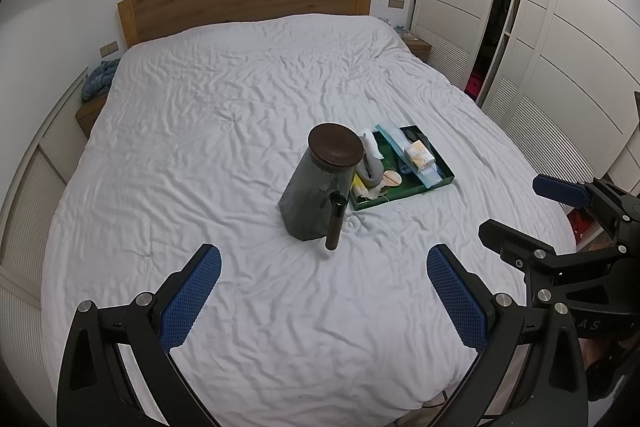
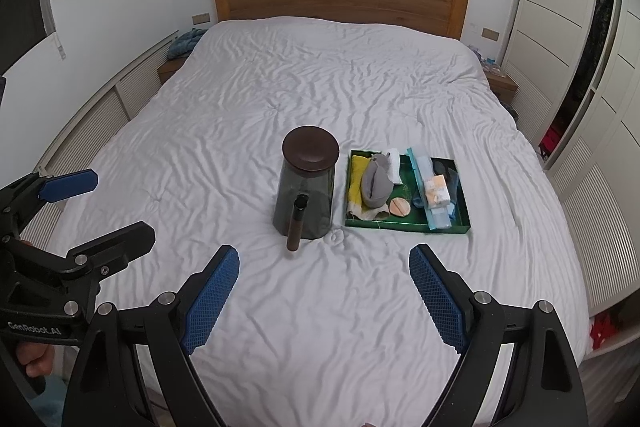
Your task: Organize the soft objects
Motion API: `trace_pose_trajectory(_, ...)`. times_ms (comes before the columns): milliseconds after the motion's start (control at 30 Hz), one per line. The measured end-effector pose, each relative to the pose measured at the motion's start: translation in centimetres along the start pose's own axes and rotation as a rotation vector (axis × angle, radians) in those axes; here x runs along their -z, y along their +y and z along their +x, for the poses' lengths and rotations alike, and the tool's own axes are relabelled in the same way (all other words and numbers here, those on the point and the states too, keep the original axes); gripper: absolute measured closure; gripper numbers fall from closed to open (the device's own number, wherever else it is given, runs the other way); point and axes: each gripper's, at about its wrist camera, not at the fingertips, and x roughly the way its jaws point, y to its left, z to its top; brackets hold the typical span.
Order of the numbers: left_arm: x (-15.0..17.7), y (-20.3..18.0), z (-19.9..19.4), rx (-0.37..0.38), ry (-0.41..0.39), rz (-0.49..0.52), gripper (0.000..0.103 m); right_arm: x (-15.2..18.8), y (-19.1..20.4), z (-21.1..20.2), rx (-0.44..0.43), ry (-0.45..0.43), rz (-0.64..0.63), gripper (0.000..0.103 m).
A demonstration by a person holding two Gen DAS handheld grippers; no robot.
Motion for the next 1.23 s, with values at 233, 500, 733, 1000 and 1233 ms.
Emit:
trace_pose_trajectory(233, 0.3, -0.1, -0.2, 0.010, 0.003, -0.005, 0.002, 0.3, 0.1, -0.2, -0.002, 0.001, -0.002, 0.015)
trace_pose_trajectory(500, 0.5, -0.4, -0.2, 0.002, 0.003, -0.010, 0.002, 0.3, 0.2, -0.3, -0.002, 0.005, -0.005, 0.015)
trace_pose_trajectory(733, 0.6, -1.1, -0.2, -0.004, -0.008, 0.015, 0.002, 0.2, 0.3, -0.2, -0.001, 0.010, -0.008, 0.015)
trace_pose_trajectory(1000, 0.6, -1.3, -0.2, -0.005, -0.010, 0.012, 0.002, 0.2, 0.3, -0.1, 0.001, 0.011, -0.012, 0.015)
trace_pose_trajectory(1233, 0.5, -1.1, -0.1, -0.003, -0.011, 0.003, 0.002, 0.3, 0.3, -0.1, 0.004, 0.009, -0.014, 0.015)
